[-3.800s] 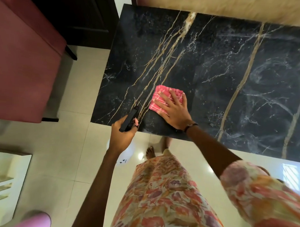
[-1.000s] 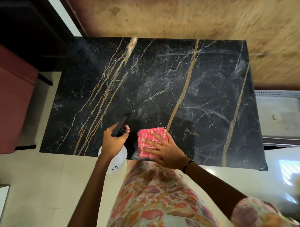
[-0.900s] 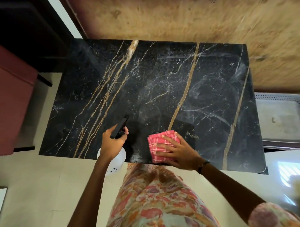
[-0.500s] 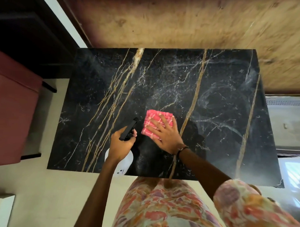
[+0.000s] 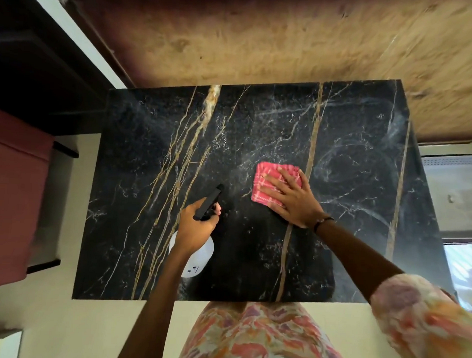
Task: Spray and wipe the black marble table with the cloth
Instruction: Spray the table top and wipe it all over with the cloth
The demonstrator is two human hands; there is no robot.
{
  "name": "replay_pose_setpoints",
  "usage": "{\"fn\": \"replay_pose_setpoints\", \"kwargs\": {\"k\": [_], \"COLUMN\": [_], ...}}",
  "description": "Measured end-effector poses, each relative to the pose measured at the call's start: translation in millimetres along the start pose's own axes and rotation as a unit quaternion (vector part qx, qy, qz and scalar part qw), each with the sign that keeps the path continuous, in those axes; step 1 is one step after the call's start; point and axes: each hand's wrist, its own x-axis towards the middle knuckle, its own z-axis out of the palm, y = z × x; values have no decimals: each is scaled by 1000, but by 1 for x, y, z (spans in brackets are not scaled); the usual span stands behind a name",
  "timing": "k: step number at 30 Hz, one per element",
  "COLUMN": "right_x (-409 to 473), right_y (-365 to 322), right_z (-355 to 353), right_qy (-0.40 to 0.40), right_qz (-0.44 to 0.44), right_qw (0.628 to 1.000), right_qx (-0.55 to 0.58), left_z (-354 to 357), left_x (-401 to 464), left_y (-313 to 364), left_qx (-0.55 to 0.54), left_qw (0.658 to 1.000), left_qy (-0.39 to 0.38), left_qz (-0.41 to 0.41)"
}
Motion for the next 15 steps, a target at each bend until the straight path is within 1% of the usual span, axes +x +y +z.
{"fn": "replay_pose_setpoints", "kwargs": {"k": [3,5,7,9,11,12,13,15], "right_x": [41,53,45,25,3,-6,-11,-6], "right_y": [-39,-66,-76,-63,-33,-13,7,41], "right_z": [-9,-4,1,9,14,16,15,7], "right_qy": [18,23,17,15,23,30,33,25], "right_qz": [32,5,-56,-124,-169,-169,-152,-84], "right_qw": [999,999,998,992,985,985,987,996], "right_qx": [30,23,18,2,-23,-31,-34,-34], "left_z": [-1,-1,0,0,0,-1,-1,-1], "left_x": [10,18,24,30,35,39,42,48], "left_y": [0,0,2,6,10,11,12,13], "left_qx": [12,26,37,32,21,19,16,9], "left_qw": [1000,1000,999,999,999,999,999,1000], "left_qy": [-9,-11,-13,-14,-17,-19,-21,-19], "left_qz": [8,6,5,13,17,18,19,20]}}
